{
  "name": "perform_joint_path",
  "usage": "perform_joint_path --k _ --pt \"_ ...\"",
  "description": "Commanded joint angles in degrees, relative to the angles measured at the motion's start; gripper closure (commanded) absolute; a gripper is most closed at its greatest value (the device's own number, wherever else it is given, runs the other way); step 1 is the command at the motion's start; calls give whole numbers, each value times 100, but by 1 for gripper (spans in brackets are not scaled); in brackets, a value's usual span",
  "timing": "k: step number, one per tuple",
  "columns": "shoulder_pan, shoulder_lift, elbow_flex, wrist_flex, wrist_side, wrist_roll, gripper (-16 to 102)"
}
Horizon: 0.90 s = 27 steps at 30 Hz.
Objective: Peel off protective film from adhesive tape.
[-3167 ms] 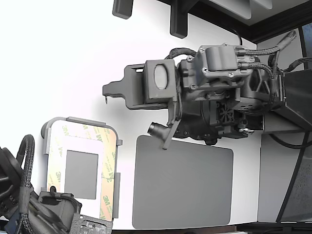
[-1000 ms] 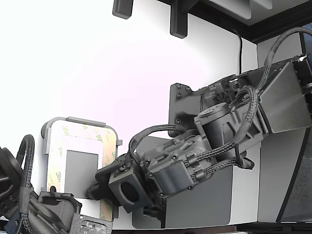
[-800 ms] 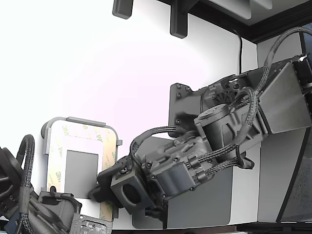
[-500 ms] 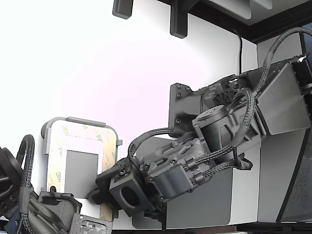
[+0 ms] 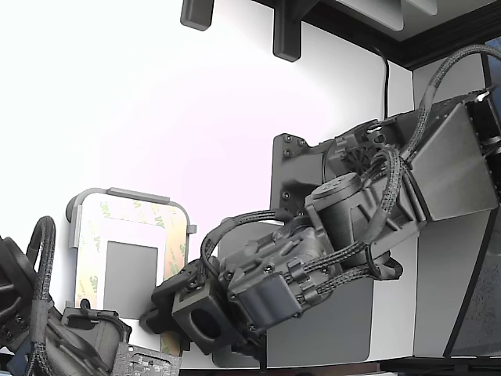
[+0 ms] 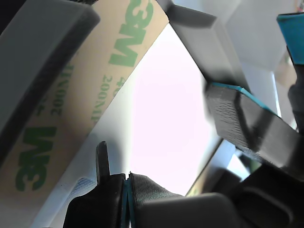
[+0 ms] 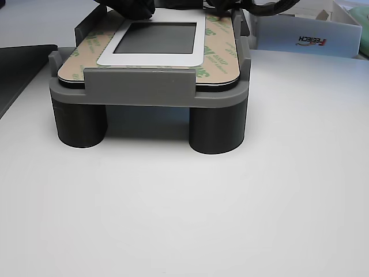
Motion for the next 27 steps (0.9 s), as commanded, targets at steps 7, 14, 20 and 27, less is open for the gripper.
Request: perform_joint_path --k 7,14,20,27 --pt "26 -35 -255 -97 -62 -35 97" --pt "114 -70 -246 -185 -26 -123 97" --pt "114 -114 -352 -105 -9 -114 97" --pt "114 -123 -316 -88 9 -70 97"
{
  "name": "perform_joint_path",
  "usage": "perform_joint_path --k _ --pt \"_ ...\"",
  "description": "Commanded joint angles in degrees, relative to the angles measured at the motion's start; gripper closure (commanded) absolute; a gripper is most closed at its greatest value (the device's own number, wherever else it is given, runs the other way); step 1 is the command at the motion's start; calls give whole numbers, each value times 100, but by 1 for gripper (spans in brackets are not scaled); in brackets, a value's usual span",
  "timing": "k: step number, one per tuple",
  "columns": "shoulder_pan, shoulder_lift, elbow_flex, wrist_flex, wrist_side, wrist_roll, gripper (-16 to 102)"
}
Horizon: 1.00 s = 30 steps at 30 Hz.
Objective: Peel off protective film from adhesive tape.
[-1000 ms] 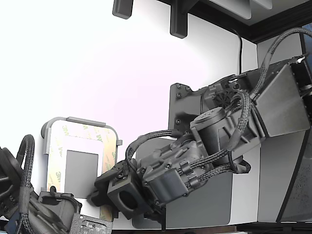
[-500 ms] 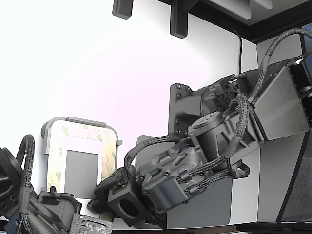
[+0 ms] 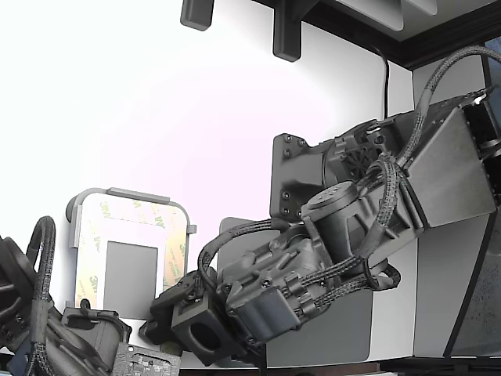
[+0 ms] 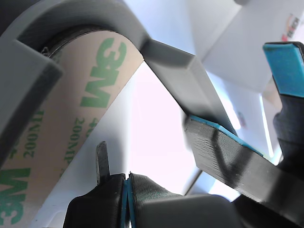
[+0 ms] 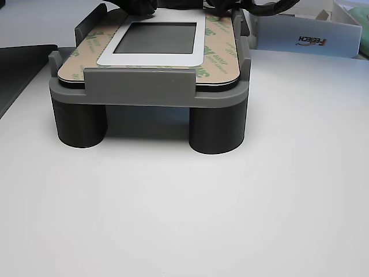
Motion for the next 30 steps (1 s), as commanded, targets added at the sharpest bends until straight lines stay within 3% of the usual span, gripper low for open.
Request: perform_joint_path --k 1,8,30 --pt "-44 105 -105 -18 26 9 97" --pt "-70 -44 -483 501 97 0 97" --pt "-53 97 -272 360 44 -26 97"
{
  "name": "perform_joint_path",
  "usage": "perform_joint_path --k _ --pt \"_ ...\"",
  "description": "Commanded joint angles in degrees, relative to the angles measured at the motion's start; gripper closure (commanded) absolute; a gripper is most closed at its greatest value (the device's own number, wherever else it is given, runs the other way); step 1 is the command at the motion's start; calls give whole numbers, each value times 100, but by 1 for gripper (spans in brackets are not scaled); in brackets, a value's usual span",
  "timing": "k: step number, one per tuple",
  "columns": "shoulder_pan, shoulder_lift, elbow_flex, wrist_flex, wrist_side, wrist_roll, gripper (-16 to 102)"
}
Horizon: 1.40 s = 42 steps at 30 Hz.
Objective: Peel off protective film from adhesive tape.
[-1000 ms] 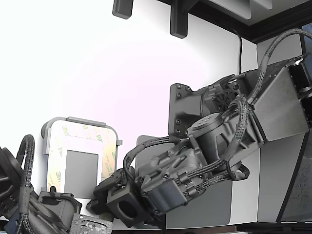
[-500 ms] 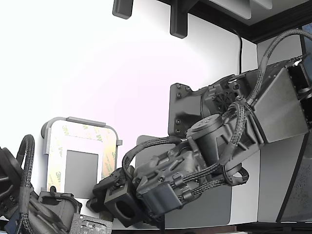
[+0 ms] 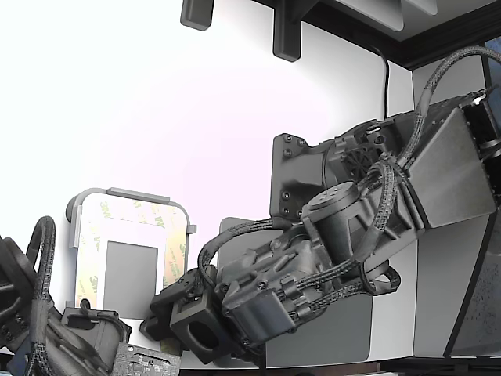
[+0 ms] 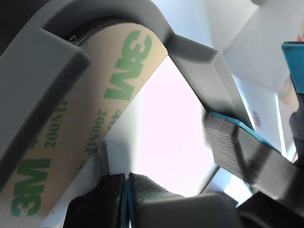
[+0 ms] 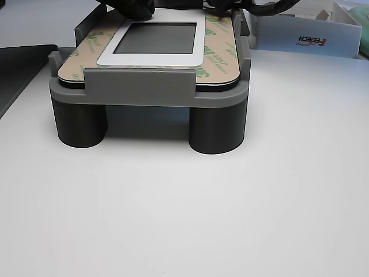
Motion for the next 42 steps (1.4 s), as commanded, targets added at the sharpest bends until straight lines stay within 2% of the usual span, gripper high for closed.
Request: perform_joint_path --k 1,17,42 --pt "-53 167 -97 -18 -26 9 97" --pt "-35 149 -272 176 -26 97 97" --pt "-70 88 -149 -44 -79 -53 97"
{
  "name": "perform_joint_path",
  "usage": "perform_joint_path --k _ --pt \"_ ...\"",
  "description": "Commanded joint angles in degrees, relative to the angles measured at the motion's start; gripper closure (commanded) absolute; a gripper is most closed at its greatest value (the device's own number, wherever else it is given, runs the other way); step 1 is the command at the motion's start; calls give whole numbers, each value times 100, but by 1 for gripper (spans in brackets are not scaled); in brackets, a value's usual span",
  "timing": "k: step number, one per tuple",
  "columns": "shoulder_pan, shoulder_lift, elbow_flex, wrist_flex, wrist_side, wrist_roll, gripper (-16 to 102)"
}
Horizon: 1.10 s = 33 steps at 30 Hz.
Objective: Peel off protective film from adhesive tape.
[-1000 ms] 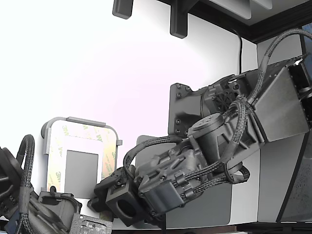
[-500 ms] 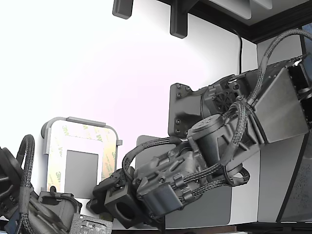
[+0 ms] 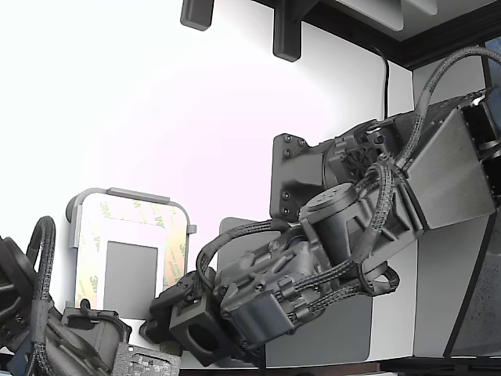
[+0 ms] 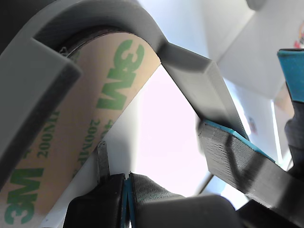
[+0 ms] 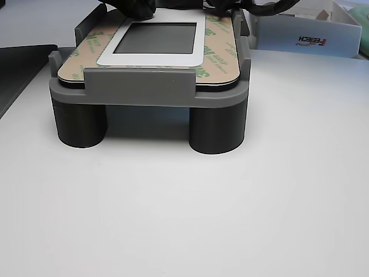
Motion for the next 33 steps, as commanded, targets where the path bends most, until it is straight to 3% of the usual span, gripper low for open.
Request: perform_joint_path --k 1,25,33 --pt "-79 149 -123 26 -18 9 97" --pt "-62 62 -316 105 18 -26 97" --pt "-62 193 70 -281 0 -35 97"
